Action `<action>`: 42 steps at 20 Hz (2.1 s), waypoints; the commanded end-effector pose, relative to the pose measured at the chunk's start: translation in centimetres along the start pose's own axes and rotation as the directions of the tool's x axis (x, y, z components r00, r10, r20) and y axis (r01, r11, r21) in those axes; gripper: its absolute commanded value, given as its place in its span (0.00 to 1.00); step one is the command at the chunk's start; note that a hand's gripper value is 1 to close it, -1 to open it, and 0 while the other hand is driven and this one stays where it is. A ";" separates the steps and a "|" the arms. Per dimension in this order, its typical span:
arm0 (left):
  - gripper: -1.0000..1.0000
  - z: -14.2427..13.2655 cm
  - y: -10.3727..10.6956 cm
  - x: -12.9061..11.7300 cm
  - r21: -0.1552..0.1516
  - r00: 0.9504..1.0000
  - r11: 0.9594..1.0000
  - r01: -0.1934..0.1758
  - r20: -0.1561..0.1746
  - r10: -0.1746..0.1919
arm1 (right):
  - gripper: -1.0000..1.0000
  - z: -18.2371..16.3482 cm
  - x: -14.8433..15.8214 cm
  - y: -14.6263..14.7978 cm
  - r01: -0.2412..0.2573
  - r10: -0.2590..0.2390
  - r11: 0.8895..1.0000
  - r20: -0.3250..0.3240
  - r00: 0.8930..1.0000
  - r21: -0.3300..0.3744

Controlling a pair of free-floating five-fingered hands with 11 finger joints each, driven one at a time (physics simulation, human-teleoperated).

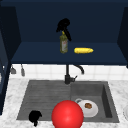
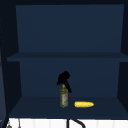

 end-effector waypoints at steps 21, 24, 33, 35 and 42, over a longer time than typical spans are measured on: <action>0.50 0.0 0.0 0.0 0.000 1.000 1.000 0.000 0.000 0.000 | 0.00 0.6 -0.2 5.6 -0.111 0.108 0.991 -0.043 0.993 -0.077; 0.50 0.0 0.0 0.0 0.000 1.000 1.000 0.000 0.000 0.000 | 0.00 -0.2 0.0 6.8 -0.126 0.122 0.989 -0.053 0.991 -0.071; 0.50 0.0 0.0 0.0 0.000 1.000 1.000 0.000 0.000 0.000 | 0.00 -2.4 0.9 9.7 -0.128 0.124 0.989 -0.055 0.991 -0.067; 0.50 0.0 0.0 0.0 0.000 1.000 1.000 0.000 0.000 0.000 | 0.00 -2.3 1.1 10.0 -0.121 0.118 0.990 -0.052 0.992 -0.070; 0.50 0.0 0.0 0.0 0.000 1.000 1.000 0.000 0.000 0.000 | 0.00 1.7 0.1 7.6 -0.127 0.119 0.983 -0.069 0.991 -0.134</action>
